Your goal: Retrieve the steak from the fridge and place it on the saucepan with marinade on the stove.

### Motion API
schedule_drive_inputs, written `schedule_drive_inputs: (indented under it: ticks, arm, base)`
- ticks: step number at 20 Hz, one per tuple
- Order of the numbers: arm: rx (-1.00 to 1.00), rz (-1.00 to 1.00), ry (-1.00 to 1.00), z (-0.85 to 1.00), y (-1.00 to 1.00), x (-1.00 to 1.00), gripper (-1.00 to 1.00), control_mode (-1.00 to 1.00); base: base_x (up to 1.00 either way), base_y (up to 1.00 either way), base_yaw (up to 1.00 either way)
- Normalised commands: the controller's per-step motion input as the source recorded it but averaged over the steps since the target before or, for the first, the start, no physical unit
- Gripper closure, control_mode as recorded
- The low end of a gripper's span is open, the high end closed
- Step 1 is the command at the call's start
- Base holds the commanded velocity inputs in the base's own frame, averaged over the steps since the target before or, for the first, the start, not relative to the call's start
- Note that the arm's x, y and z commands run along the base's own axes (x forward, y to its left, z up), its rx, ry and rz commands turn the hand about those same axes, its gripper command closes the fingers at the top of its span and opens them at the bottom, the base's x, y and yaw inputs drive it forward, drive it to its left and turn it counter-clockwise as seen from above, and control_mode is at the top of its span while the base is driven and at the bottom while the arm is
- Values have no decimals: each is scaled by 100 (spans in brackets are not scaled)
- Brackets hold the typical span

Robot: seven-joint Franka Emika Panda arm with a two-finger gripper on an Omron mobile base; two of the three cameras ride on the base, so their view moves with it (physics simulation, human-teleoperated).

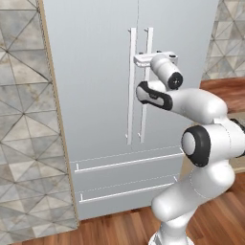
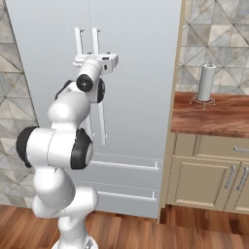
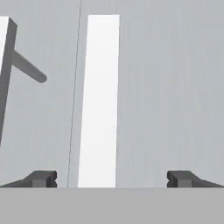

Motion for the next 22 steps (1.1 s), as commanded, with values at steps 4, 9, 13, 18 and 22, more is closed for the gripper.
schedule_drive_inputs:
  ticks: [4,9,13,18,22]
  arm:
    - [0,0,-1,0,0,29,-100,-100]
    - [0,0,0,0,0,24,-100,-100]
    - [0,0,1,0,0,0,-100,-100]
    - [0,0,0,0,0,0,-100,-100]
    - [0,0,0,0,0,0,-100,-100]
  base:
    - [0,0,0]
    - [0,0,0]
    - [0,0,0]
    - [0,0,0]
    - [0,0,0]
